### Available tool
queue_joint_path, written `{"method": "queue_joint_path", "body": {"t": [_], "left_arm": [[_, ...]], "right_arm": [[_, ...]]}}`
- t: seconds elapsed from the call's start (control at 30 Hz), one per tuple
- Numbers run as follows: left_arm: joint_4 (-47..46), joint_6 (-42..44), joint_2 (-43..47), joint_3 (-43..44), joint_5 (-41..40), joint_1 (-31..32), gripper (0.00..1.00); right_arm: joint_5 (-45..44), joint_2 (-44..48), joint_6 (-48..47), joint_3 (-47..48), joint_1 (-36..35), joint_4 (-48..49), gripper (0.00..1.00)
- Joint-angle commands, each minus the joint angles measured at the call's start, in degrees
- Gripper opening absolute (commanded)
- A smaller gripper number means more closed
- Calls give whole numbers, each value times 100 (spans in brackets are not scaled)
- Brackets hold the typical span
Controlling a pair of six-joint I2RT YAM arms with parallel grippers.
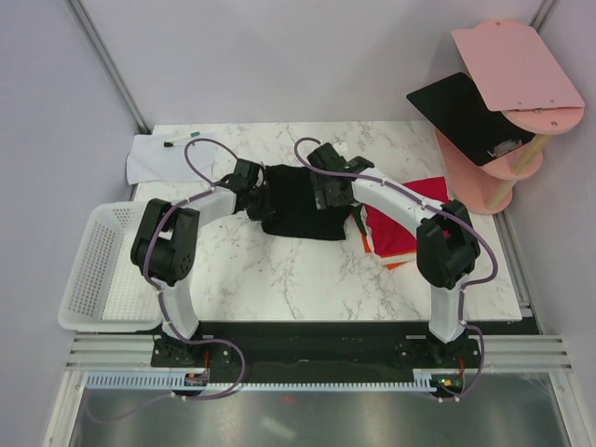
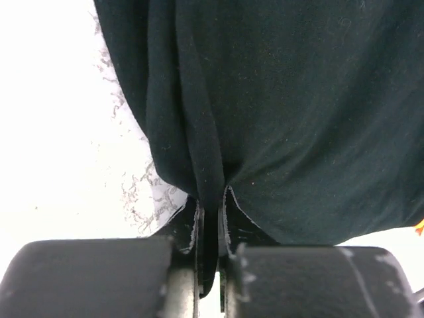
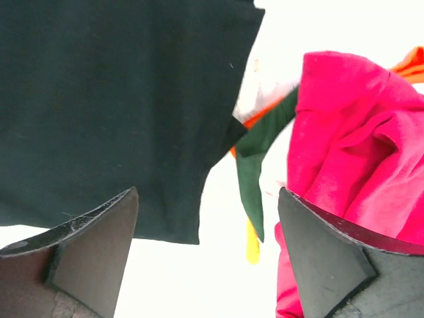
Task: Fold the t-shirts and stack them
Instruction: Put the neatly folded tshirt into the corner of the board with the right arm
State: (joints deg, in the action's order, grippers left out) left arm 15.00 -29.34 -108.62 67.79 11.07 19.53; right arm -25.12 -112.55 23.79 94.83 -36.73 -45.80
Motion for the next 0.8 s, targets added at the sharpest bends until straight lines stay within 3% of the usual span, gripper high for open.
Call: {"method": "queue_joint_path", "body": {"t": [0.0, 0.33, 0.77], "left_arm": [[142, -45, 253, -230, -210, -195, 2], [416, 86, 1131, -1083, -272, -766, 2], [407, 139, 913, -1075, -61, -784, 2]], "right_arm": [[420, 225, -59, -245, -10, 431, 96], [1501, 172, 178, -842, 210, 1713, 98], [3707, 85, 1092, -2363, 887, 3955, 97]]}}
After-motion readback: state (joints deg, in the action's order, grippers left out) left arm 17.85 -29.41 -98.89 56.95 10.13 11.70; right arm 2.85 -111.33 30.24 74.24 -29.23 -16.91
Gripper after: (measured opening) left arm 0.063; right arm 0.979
